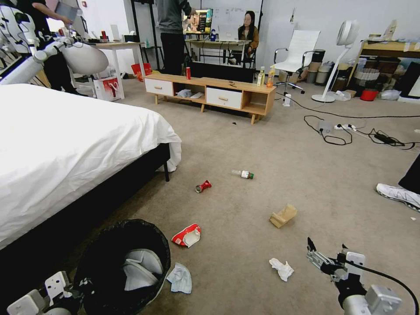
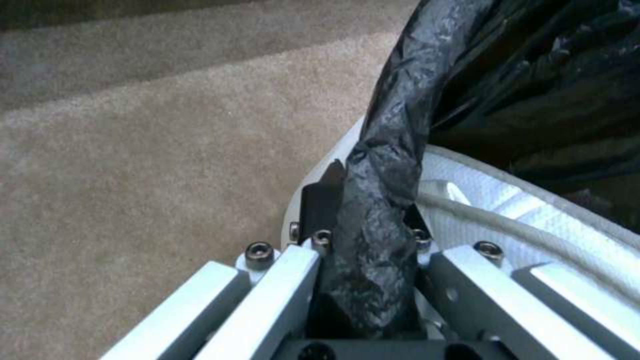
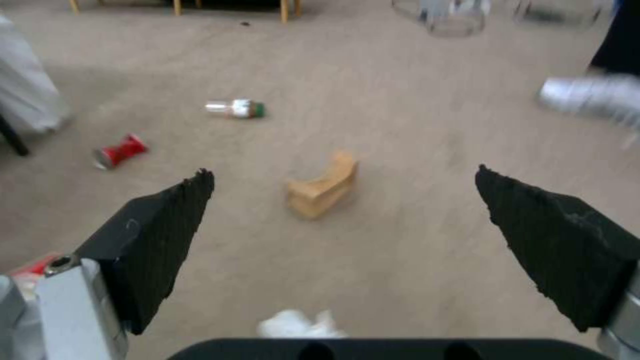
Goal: Pick up the trash bin and place the garbage on the floor into it.
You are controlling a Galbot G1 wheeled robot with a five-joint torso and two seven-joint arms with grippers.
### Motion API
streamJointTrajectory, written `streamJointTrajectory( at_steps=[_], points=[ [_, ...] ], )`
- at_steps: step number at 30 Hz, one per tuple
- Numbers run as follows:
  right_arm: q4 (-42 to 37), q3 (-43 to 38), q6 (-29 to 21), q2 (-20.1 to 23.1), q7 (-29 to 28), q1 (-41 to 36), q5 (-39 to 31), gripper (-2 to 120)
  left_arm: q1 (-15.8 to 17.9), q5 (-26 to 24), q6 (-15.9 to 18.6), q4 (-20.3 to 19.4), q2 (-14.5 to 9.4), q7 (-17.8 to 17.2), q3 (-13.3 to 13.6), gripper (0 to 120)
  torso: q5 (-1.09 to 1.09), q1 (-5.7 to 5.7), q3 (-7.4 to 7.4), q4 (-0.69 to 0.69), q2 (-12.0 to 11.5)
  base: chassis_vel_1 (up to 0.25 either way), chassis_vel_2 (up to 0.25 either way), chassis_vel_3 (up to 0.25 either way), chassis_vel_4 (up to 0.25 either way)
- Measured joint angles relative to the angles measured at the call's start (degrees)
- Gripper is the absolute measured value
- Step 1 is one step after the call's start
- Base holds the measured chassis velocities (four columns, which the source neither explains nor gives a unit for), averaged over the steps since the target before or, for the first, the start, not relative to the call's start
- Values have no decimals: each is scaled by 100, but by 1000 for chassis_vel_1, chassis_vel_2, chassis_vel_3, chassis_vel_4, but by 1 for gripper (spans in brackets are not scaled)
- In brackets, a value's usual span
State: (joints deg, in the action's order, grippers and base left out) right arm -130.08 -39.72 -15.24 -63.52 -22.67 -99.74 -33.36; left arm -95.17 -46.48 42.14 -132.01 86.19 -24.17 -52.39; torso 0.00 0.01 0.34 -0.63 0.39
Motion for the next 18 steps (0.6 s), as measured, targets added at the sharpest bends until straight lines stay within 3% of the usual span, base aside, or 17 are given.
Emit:
streamJointTrajectory(
  at_steps=[2,5,10,12,16,18],
  points=[
    [63,-24,624,744,-344,-143,69,100,-6,39,0,-7,12,16,5,2,0,0,0,2,0,0,0,0,0],
    [129,-76,859,1088,-401,-218,129,100,32,86,0,8,57,23,24,2,0,0,0,1,0,0,0,0,0],
    [243,-77,973,1038,-277,-116,259,100,52,123,0,11,106,30,51,2,-1,0,0,0,0,0,0,0,0],
    [374,-72,1005,857,29,39,397,100,57,177,0,16,130,41,73,2,3,0,0,0,0,0,0,0,0],
    [530,-33,902,707,341,136,563,100,52,222,0,16,143,47,78,2,1,0,0,1,0,0,0,0,0],
    [702,11,526,609,671,190,885,100,11,296,-1,-5,164,77,97,2,2,0,0,1,0,0,0,0,0]
  ],
)
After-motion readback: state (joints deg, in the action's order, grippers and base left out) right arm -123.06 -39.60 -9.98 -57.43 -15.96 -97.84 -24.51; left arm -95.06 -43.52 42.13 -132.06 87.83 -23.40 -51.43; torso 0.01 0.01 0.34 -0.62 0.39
